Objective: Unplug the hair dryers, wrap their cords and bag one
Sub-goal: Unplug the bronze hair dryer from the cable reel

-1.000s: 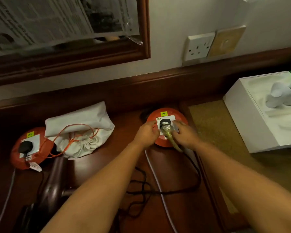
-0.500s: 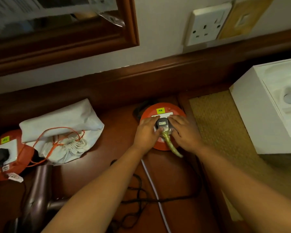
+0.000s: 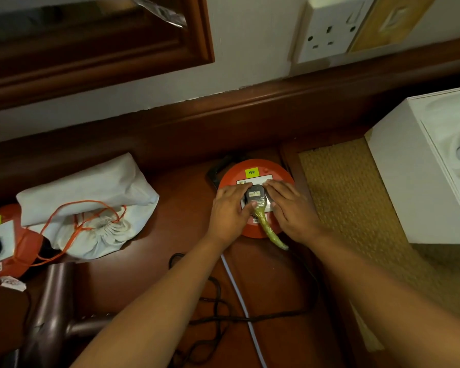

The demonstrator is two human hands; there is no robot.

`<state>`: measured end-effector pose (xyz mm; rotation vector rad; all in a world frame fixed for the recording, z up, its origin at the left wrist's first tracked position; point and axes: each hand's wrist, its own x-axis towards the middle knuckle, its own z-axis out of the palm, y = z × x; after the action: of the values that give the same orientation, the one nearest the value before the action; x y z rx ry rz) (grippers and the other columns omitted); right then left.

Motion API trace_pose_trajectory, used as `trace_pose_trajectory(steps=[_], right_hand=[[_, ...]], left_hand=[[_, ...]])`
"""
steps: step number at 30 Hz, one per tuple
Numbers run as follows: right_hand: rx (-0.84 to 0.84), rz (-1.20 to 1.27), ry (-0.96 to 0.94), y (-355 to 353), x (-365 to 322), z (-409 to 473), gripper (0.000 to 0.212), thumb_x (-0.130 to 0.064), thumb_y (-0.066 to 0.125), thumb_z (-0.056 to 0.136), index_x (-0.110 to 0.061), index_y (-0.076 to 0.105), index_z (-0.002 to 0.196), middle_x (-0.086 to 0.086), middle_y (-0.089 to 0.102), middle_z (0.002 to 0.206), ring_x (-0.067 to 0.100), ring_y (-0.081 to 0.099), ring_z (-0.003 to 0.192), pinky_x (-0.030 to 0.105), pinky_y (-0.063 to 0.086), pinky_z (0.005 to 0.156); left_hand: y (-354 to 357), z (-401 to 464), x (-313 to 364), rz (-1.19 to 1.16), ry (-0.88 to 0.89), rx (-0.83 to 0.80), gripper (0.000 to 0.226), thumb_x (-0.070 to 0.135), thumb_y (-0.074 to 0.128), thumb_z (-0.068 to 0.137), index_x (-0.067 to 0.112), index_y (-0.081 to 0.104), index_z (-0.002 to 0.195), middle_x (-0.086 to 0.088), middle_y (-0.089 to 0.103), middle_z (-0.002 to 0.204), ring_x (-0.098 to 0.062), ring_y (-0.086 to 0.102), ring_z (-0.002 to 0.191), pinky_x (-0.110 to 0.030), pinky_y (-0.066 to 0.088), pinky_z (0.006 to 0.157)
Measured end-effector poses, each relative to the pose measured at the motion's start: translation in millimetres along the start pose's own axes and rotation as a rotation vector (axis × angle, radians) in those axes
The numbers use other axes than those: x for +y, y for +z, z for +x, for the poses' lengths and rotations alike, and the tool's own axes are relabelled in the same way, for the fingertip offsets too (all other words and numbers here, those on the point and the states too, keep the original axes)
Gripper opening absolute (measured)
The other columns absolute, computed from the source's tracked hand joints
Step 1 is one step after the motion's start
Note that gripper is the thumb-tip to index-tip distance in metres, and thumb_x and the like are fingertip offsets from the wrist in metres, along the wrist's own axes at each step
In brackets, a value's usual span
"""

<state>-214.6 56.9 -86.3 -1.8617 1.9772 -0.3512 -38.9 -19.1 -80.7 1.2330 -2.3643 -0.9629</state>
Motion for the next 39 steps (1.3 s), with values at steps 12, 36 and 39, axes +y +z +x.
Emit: trace_pose_trajectory(steps=[12,36,39], right_hand=[[0.049,-0.033,-0.024,3,1,1,0.051,-0.027,0.028,0.095,-0.012,0.041,0.142,0.004,0.044,0.145,0.018,0.035,0.133,0.038,0.036,0.105],[0.084,0.069,0.099,-3,-6,6,0.055,-0.033,0.023,0.092,-0.019,0.046,0.139,-0.002,0.042,0.146,0.021,0.039,0.127,0.039,0.036,0.097],[0.066,0.074,0.115,-5,-8,6,0.057,-0.035,0.021,0.091,-0.020,0.045,0.141,-0.003,0.041,0.148,0.020,0.037,0.128,0.037,0.033,0.100]], left_hand=[[4,-1,-6,-0.001,0.015,0.009,0.066,0.059,0.042,0.089,0.011,0.055,0.133,-0.008,0.060,0.127,-0.025,0.046,0.120,-0.029,0.032,0.098],[3,-2,-3,-0.049,-0.001,-0.002,0.062,0.053,0.043,0.090,0.010,0.056,0.132,-0.009,0.060,0.127,-0.025,0.046,0.121,-0.026,0.029,0.100],[2,-2,-2,-0.059,-0.001,-0.008,0.070,0.063,0.039,0.089,0.011,0.055,0.133,-0.009,0.059,0.128,-0.024,0.045,0.122,-0.026,0.029,0.101]])
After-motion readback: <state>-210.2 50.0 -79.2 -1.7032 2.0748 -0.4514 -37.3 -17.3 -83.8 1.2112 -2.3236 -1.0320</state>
